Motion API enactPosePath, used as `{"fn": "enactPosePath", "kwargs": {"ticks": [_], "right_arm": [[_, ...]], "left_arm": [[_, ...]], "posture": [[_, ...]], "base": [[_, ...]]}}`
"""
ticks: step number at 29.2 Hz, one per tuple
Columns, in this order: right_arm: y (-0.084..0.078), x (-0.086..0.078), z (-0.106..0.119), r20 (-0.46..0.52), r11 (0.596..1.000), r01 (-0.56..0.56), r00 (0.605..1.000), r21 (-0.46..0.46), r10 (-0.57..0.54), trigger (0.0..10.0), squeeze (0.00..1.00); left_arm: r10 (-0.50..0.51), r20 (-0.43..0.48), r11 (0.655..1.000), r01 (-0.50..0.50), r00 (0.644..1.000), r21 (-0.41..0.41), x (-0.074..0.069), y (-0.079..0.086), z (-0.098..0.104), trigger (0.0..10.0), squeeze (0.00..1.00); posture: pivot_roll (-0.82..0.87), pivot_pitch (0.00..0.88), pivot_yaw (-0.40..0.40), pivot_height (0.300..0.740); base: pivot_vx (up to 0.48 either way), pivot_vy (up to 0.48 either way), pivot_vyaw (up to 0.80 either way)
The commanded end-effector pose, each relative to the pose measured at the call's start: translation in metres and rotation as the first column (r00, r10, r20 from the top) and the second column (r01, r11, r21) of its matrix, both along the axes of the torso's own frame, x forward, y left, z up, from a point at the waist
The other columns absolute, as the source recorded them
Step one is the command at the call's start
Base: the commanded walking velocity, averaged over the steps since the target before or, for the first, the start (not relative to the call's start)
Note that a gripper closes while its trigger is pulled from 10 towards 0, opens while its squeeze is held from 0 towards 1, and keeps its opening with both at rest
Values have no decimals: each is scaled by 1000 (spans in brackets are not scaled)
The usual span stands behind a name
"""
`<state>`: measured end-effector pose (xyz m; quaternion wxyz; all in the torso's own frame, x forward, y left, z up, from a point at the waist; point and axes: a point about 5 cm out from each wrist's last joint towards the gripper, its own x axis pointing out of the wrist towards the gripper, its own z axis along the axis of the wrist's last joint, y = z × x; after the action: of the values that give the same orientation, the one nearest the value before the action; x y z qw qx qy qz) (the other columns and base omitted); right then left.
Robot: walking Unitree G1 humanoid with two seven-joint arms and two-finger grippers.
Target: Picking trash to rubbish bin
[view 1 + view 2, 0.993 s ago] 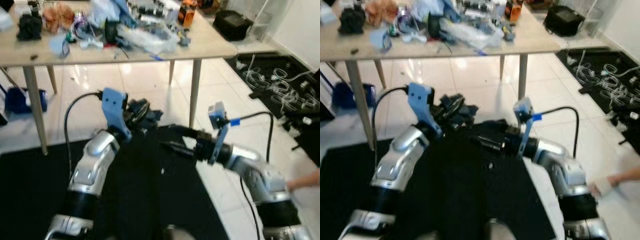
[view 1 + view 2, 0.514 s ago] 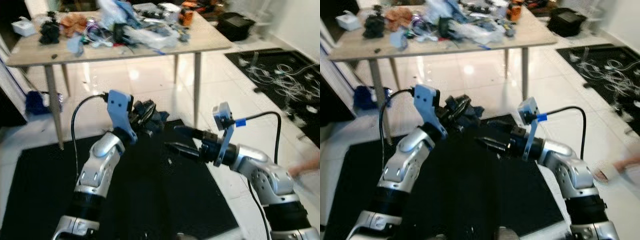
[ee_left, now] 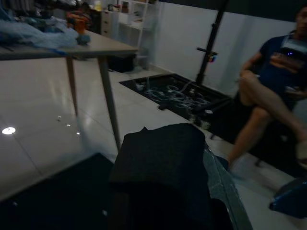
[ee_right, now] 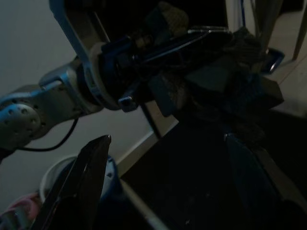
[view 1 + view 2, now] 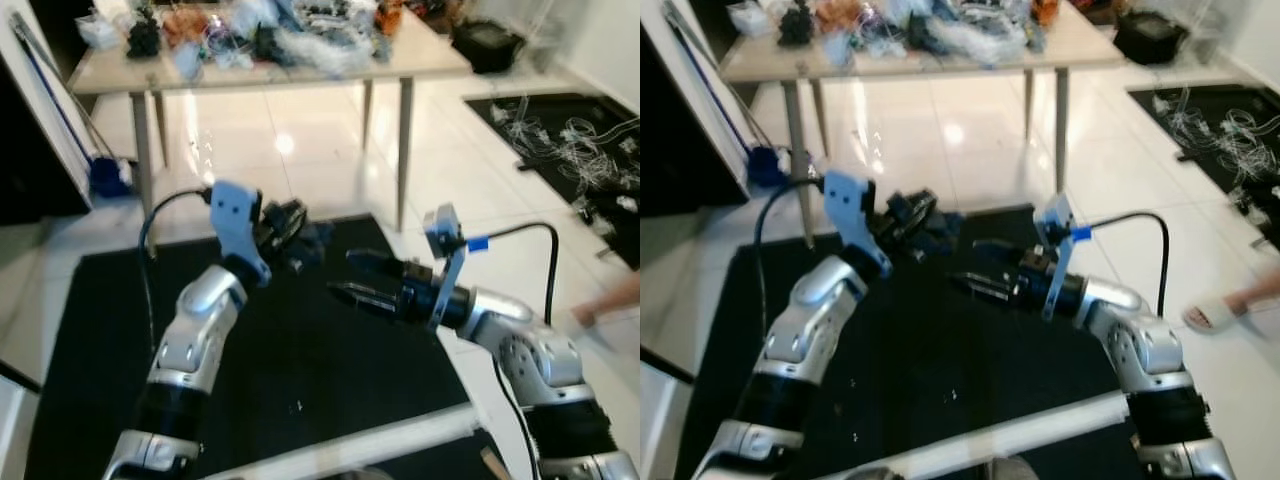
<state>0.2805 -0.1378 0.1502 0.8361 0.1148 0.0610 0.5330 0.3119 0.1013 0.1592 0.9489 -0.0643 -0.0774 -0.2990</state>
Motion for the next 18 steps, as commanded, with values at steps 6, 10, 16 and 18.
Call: {"fn": "enactPosePath", "kwargs": {"ticks": [6,10,16,18], "right_arm": [[0,-1,-2,-9,1000,-5,1000,-9,5,10000,0],[0,-1,-2,-7,1000,-4,1000,-14,4,10000,0],[-2,2,-4,4,999,14,1000,-37,-14,10000,0],[-2,2,-4,4,999,15,1000,-39,-15,10000,0]], "left_arm": [[-75,6,996,74,997,42,-8,-2,-6,10000,0],[-90,9,995,90,996,50,-10,-3,-6,10000,0],[-109,9,993,109,994,41,-10,-4,-7,10000,0],[-111,8,993,110,994,39,-10,-4,-7,10000,0]], "posture": [[-53,0,-47,740],[-53,0,-47,740],[-49,0,-47,740],[-49,0,-47,740]], "base": [[0,0,-769],[0,0,-769],[0,0,-769],[0,0,-769]]}}
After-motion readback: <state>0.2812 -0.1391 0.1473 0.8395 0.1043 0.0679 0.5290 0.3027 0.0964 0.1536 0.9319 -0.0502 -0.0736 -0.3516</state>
